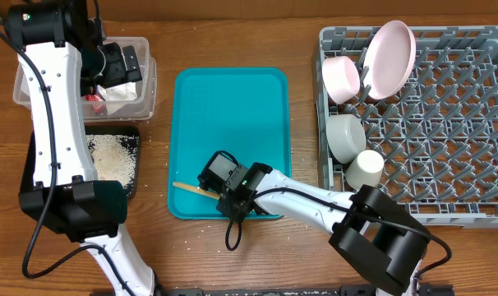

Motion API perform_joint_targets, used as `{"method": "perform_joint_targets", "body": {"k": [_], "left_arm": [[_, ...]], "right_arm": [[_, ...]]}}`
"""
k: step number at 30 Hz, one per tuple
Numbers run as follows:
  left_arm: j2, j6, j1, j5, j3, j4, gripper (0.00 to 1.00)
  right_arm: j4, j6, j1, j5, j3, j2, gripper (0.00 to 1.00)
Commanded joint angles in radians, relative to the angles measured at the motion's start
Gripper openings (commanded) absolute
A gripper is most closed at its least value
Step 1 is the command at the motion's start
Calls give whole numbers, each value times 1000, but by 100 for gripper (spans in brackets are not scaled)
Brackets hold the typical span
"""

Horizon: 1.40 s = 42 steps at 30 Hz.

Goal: Sort waste into correct bins and load items into the dishwasher
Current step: 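Release the plate and grasp a chopstick on the teal tray, then carry the chopstick to the rack and lay it across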

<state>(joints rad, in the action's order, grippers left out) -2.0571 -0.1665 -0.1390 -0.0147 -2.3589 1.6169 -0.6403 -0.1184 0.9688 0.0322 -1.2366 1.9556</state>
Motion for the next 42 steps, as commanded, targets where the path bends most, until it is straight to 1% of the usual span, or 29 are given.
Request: {"method": "perform_joint_targets", "body": {"k": [1, 8, 13, 18, 22, 27, 30, 33, 36, 39, 42], "left_arm": [[23, -14, -1, -4, -13, 2, 100], [23, -14, -1, -4, -13, 2, 100], [23, -14, -1, -4, -13, 2, 100], [23, -14, -1, -4, -13, 2, 100], [23, -14, -1, -4, -13, 2, 100], [23, -14, -1, -4, -13, 2, 100], [23, -14, -1, -4, -13, 2, 100], [23, -14, -1, -4, -13, 2, 100], [23, -14, -1, -4, -13, 2, 100], [23, -14, -1, -4, -13, 2, 100], [23, -14, -1, -4, -13, 2, 100]], "right_arm": [[5, 14, 6, 0, 4, 43, 4], [-1, 17, -2, -15, 2, 42, 4], [-34, 18, -8, -17, -26, 42, 4], [-119, 48, -39, -16, -108, 18, 4], [-167, 101, -78, -8, -192, -28, 4], [-225, 121, -140, 49, -266, -86, 4], [-267, 160, -195, 48, -300, -115, 4], [-313, 223, -286, 46, -341, -154, 4], [-368, 327, -420, -1, -390, -211, 4], [-412, 492, -596, -87, -417, -272, 4], [-448, 618, -799, -102, -418, -307, 4]]}}
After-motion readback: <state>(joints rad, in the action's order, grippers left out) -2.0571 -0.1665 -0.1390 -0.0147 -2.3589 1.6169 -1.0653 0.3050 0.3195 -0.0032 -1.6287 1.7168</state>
